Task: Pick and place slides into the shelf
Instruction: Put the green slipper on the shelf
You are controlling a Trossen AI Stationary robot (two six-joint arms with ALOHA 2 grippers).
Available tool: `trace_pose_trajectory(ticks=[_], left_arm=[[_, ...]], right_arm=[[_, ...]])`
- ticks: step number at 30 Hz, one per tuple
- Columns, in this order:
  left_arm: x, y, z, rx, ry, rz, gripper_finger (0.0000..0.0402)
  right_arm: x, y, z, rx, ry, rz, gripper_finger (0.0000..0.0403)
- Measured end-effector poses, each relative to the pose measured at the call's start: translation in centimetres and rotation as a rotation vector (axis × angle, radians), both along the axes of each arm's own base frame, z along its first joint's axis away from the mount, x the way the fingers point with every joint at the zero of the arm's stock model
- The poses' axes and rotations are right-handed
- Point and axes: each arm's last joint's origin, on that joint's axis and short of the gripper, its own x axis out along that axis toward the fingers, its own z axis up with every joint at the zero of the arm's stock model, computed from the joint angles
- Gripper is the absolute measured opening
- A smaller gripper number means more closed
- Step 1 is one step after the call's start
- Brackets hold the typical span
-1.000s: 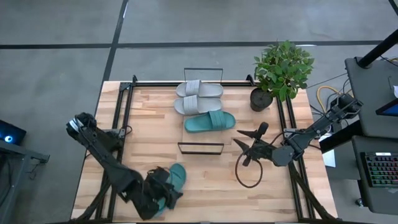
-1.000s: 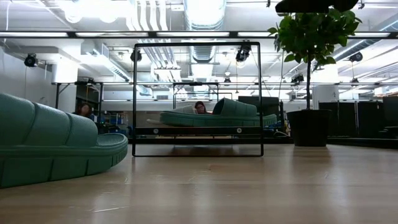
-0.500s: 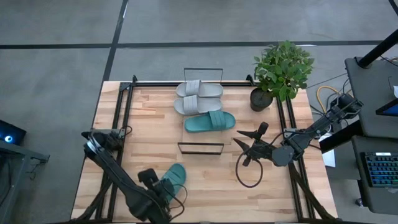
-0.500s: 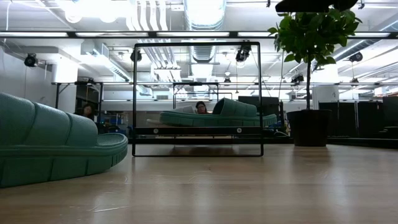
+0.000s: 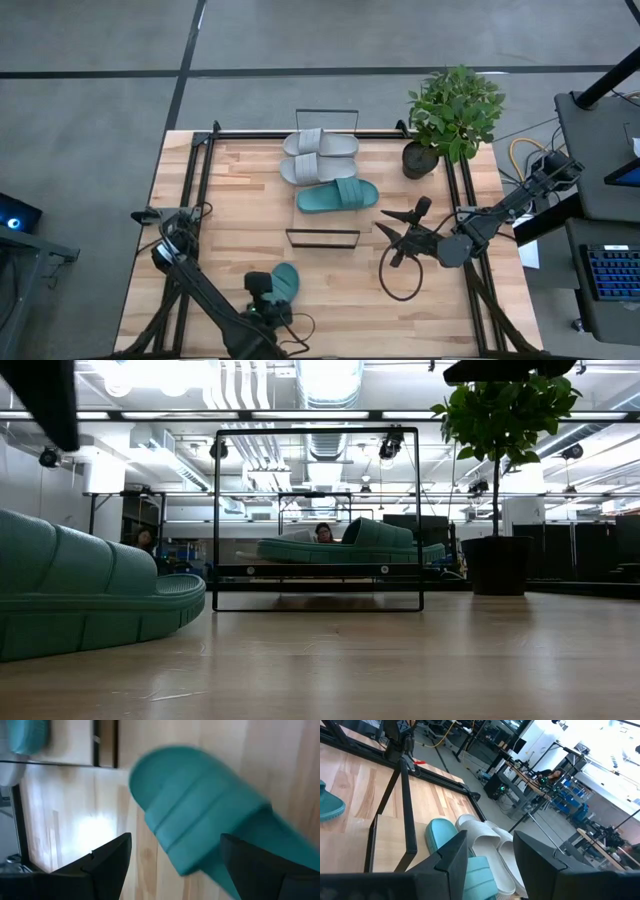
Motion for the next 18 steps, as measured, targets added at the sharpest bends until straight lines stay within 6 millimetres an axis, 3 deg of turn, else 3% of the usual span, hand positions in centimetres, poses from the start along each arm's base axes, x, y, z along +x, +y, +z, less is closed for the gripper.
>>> trace_pose_trajectory(ticks=[8,18], left_arm=[[-0.4,0.1,-0.7,-0.043,0.085,0.017,0.0286],[-0.5,0.1,-1.7,-0.042,0.07,0.032,0.0286]], right_arm=[[0.0,0.0,-0.1,-0.003,0.005,0.0,0.0147],[0.0,0.0,-0.1,-0.006,0.008,-0.001,0.0139]])
